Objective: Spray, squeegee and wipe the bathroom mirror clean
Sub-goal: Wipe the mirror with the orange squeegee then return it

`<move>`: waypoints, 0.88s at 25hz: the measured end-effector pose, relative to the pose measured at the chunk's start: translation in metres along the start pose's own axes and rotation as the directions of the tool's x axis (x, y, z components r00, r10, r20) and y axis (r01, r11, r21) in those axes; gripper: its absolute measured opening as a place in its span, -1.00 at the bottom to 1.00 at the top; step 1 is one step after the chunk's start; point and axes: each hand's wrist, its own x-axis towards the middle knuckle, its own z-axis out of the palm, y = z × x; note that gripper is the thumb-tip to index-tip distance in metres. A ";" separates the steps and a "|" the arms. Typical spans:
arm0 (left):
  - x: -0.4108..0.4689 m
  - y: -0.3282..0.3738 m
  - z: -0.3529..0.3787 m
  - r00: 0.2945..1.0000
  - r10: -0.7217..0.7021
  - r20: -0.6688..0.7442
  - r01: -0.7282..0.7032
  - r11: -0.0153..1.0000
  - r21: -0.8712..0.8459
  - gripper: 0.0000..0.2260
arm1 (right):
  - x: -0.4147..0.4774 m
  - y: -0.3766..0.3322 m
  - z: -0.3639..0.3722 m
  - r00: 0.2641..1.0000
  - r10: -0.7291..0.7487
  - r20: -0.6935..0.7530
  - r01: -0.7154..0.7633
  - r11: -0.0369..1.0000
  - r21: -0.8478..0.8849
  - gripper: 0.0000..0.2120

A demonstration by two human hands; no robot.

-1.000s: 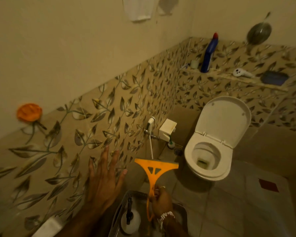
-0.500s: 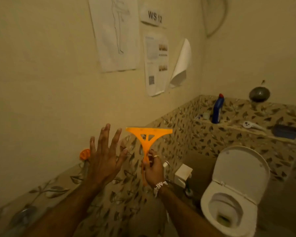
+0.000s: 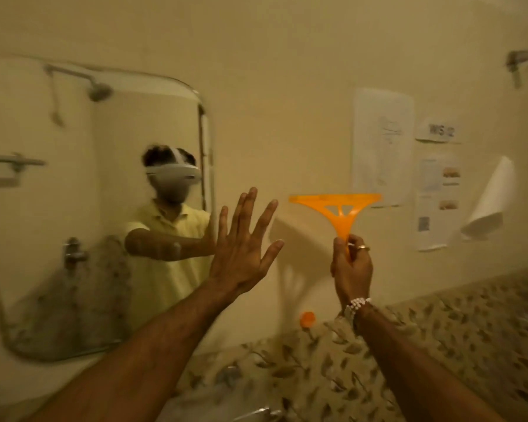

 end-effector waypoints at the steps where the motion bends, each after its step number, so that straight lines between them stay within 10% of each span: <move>1: 0.005 -0.010 -0.012 1.000 0.006 -0.019 -0.006 1.000 0.011 -0.35 | 0.003 -0.016 0.010 0.999 -0.037 0.001 0.037 0.999 0.024 -0.88; 10: -0.025 -0.164 -0.166 0.996 -0.044 -0.081 0.063 0.967 0.249 -0.36 | -0.029 -0.184 0.178 0.909 -0.374 0.184 0.350 0.925 0.149 -0.85; 22: -0.088 -0.268 -0.262 0.971 -0.129 -0.201 0.207 0.874 0.440 -0.35 | -0.076 -0.301 0.294 0.697 -0.544 0.467 0.651 0.753 -0.093 -0.61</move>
